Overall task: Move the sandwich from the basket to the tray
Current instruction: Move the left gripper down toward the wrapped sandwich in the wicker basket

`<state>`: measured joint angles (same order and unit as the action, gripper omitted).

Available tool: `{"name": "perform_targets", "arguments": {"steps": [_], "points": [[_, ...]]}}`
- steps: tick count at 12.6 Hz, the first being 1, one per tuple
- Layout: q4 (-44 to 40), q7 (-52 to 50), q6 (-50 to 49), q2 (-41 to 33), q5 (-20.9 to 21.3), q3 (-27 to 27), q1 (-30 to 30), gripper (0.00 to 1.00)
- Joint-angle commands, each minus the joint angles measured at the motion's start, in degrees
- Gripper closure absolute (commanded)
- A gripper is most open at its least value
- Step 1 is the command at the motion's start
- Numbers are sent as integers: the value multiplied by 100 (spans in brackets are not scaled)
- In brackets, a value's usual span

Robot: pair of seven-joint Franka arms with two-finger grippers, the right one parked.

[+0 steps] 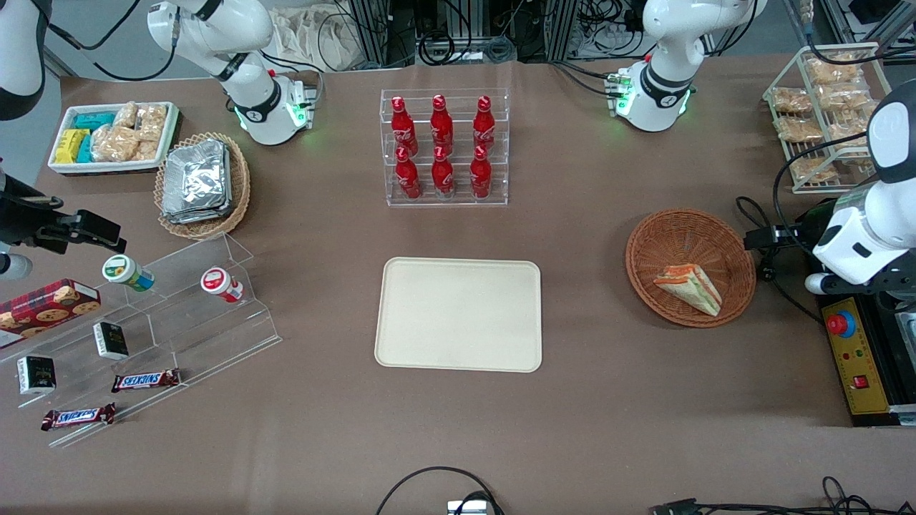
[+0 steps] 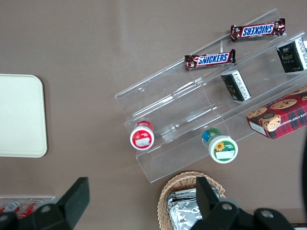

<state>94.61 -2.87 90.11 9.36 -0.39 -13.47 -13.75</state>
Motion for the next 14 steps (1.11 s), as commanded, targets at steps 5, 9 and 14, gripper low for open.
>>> {"name": "perform_targets", "arguments": {"steps": [5,9,14], "points": [[-497,-790,-205,347,91,3,161,0],[-102,-2541,67,295,-39,20,259,0],[810,-5192,1259,128,-111,47,206,0]]}}
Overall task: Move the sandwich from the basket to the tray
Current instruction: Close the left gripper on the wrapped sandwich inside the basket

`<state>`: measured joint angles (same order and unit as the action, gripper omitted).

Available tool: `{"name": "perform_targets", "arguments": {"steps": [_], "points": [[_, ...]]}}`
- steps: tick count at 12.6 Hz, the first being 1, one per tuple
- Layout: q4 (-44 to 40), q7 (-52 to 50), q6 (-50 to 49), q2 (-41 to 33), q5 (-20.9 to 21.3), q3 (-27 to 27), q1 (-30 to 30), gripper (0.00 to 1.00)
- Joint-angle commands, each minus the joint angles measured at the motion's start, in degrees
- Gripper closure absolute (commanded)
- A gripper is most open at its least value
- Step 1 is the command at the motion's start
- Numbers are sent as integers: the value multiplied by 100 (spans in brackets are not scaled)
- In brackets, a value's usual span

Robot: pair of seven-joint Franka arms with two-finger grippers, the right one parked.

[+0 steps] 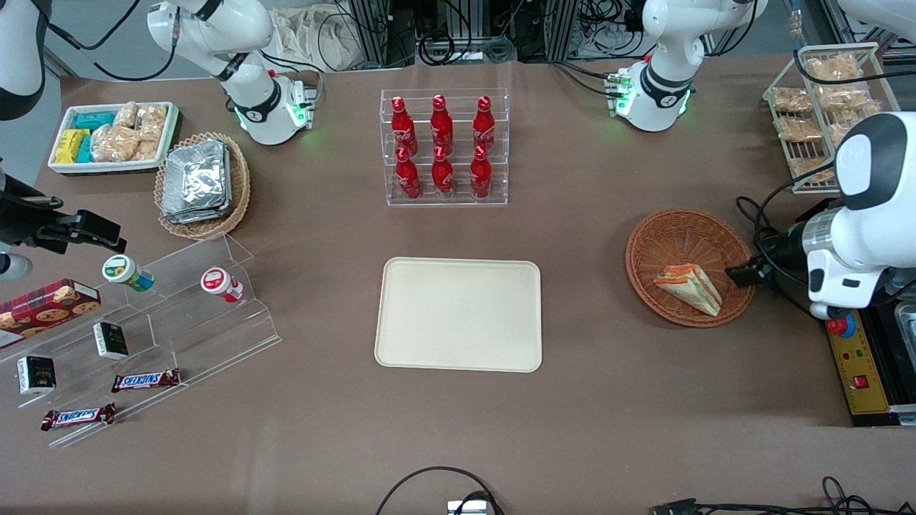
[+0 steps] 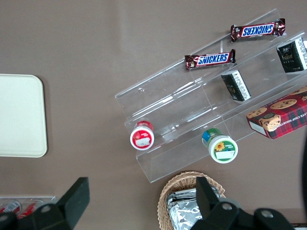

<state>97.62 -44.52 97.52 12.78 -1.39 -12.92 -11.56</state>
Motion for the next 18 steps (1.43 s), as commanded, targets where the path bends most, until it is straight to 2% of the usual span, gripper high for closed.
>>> {"name": "perform_targets", "arguments": {"steps": [1,5,7,12,18], "points": [[739,-1363,792,-224,-11,-9,-13,0],[1188,-3128,1767,-31,-90,-9,-74,0],[1635,-3588,2330,-22,-81,-17,-48,0],[2129,-3607,2763,92,-55,-26,-30,0],[2103,-3607,3017,478,15,-35,40,0]]}}
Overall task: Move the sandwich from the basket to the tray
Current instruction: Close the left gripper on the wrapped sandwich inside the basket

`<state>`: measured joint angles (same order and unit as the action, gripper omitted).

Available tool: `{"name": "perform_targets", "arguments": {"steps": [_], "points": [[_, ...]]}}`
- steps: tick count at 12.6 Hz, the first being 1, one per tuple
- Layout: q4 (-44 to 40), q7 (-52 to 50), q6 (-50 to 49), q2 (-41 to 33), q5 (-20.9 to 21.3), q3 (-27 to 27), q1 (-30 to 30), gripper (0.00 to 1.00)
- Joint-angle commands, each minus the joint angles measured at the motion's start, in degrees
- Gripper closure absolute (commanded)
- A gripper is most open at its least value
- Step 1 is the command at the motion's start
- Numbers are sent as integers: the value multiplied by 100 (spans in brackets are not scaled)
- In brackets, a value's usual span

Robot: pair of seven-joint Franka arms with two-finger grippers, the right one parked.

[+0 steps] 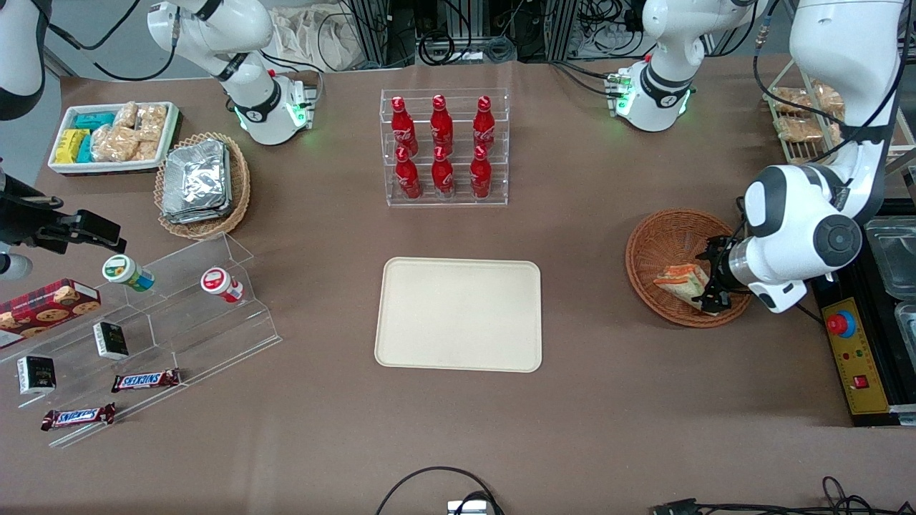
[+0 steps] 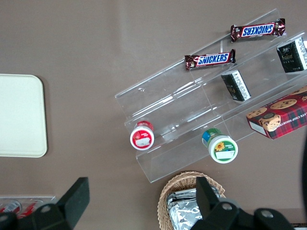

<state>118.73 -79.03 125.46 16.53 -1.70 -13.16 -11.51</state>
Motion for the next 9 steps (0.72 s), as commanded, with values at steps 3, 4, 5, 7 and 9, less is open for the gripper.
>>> {"name": "perform_targets", "arguments": {"steps": [3,4,5,7,9], "points": [[9,-156,330,228,56,-12,105,0],[18,-156,330,246,73,-12,105,0],[27,-156,322,324,213,-12,105,0],[18,-156,330,439,320,-12,105,0],[18,-147,313,439,407,-3,105,40]]}}
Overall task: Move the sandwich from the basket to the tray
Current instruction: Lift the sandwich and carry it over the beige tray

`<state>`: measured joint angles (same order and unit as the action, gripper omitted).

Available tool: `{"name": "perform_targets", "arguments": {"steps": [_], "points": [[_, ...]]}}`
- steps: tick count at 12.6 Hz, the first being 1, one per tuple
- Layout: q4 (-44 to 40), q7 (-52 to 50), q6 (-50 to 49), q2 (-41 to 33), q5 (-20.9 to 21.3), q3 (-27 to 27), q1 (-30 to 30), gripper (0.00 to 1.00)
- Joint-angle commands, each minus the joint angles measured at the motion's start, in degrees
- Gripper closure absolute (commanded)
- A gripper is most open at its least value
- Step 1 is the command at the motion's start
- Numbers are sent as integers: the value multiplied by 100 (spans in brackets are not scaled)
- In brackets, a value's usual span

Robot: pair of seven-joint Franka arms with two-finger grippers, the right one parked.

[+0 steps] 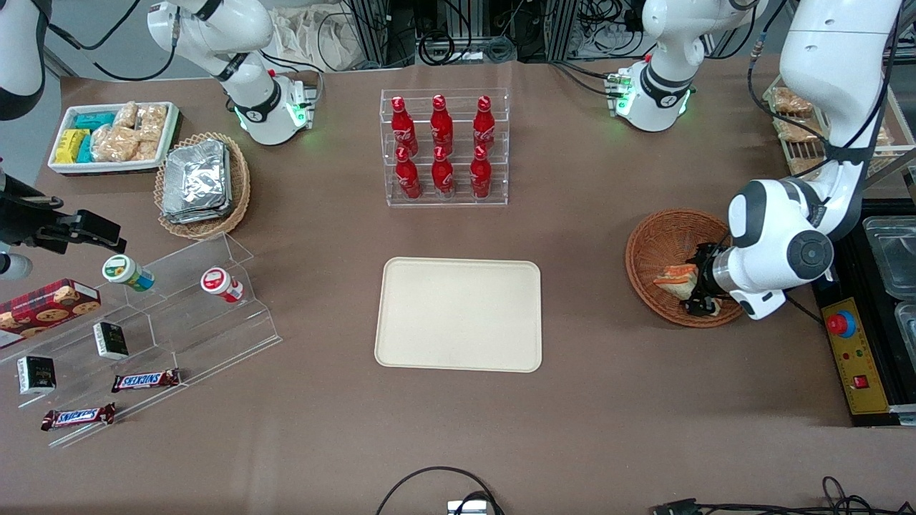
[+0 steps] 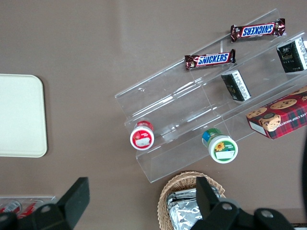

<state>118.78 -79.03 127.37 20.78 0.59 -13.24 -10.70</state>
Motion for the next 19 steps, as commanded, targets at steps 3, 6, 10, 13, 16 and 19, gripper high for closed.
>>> {"name": "perform_targets", "arguments": {"steps": [3,6,10,13,16,19], "points": [[-30,-130,95,14,310,-3,24,100],[-554,-69,-446,-48,328,-11,15,100],[-2109,1567,-2151,-4,240,-38,24,100],[-3191,3267,-3006,14,-154,-99,24,100],[-3755,3719,-2964,153,-252,-563,173,100],[-4099,3825,-2902,802,-182,-1084,829,100]]}}
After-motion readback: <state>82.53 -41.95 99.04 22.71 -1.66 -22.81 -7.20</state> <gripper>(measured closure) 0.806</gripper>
